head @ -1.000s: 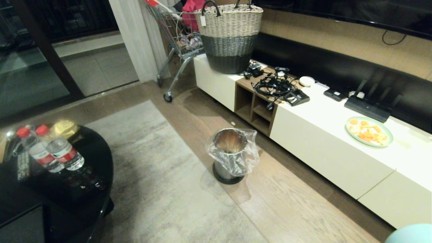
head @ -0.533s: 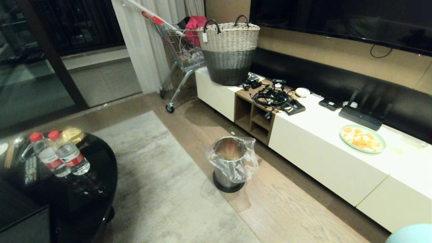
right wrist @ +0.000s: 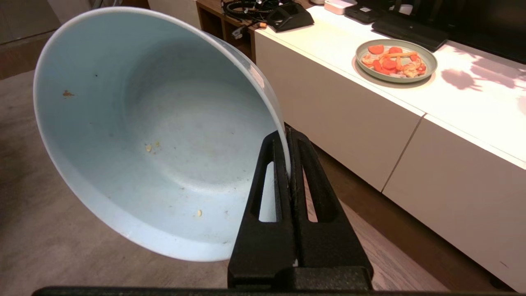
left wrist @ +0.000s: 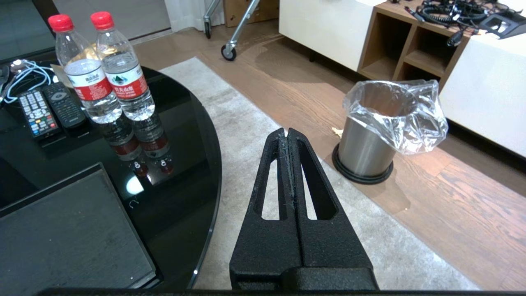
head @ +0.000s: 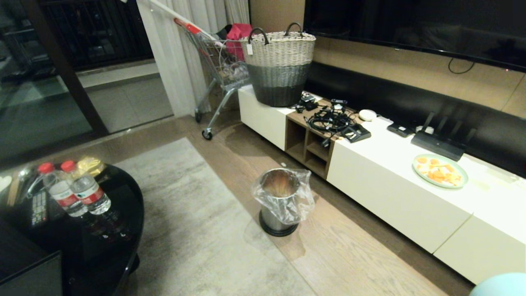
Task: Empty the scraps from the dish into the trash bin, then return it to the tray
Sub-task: Put the bowl back to the table
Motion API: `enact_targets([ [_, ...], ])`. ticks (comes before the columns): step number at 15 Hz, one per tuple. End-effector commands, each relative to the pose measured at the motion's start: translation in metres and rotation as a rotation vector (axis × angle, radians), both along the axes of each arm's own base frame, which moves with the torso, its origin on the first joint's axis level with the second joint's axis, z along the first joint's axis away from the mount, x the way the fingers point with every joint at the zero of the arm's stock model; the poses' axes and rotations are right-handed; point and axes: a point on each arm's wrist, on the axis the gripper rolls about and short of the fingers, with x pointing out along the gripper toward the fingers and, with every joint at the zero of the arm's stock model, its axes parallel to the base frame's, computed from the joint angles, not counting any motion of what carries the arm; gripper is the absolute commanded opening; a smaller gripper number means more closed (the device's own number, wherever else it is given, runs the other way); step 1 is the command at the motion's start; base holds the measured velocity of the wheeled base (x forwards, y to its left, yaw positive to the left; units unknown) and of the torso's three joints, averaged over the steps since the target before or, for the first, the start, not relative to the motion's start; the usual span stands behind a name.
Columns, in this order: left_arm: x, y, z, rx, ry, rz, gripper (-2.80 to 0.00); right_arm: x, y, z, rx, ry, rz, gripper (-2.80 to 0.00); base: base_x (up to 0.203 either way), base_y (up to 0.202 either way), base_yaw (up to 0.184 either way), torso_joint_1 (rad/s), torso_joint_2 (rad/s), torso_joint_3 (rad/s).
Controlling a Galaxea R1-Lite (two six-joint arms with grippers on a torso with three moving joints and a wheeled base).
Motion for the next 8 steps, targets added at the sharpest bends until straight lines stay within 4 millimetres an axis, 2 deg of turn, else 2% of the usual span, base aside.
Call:
enact_targets([
  [1, 0.0, 0.0, 0.0, -0.001, -0.001, 0.001, -2.8, 0.0001, 0.0, 0.0001, 0.0, 0.001, 0.0, -2.8, 0.0, 0.0, 0.0, 0.0, 0.0, 0.0],
  [8, 0.0, 0.0, 0.0, -0.001, -0.001, 0.001, -2.8, 0.0, 0.0, 0.0004, 0.0, 0.0, -0.001, -2.8, 0.0, 0.0, 0.0, 0.0, 0.0, 0.0],
])
